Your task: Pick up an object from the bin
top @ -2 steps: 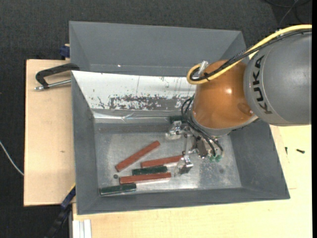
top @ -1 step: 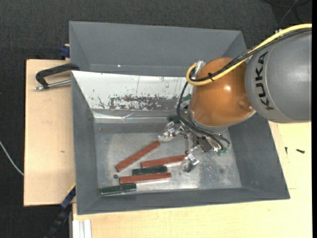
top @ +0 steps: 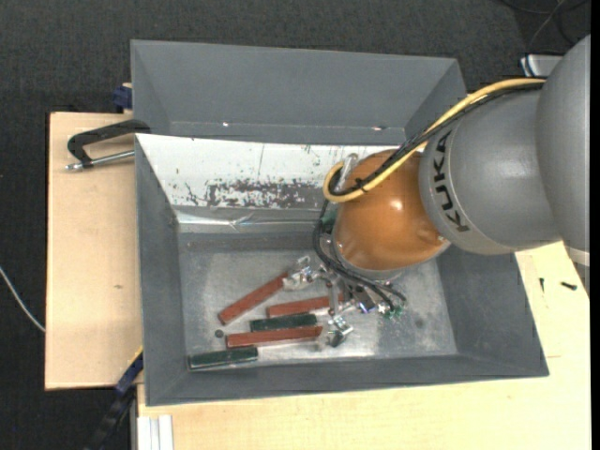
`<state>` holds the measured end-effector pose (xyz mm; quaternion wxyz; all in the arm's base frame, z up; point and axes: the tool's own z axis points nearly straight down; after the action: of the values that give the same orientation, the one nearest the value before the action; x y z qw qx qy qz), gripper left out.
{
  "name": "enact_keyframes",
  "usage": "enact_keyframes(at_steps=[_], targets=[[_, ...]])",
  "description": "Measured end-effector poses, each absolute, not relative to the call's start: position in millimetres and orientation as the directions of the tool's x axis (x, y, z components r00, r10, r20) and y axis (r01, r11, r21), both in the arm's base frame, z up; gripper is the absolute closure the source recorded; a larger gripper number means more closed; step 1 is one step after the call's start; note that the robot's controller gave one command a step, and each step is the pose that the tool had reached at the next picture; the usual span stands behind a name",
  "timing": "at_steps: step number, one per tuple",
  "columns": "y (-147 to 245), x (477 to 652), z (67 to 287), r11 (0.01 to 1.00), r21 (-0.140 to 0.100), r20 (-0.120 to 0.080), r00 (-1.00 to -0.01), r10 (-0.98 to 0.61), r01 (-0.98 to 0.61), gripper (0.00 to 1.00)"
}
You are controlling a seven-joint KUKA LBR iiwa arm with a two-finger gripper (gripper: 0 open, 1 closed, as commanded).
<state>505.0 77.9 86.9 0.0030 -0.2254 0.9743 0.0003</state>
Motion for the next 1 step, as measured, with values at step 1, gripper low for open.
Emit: enact_keyframes(at_steps=[1], targets=[[83.6,506.0,75.7,0.780,-0.007,-0.009,-0.780,-0.625,-0.625,1.00]])
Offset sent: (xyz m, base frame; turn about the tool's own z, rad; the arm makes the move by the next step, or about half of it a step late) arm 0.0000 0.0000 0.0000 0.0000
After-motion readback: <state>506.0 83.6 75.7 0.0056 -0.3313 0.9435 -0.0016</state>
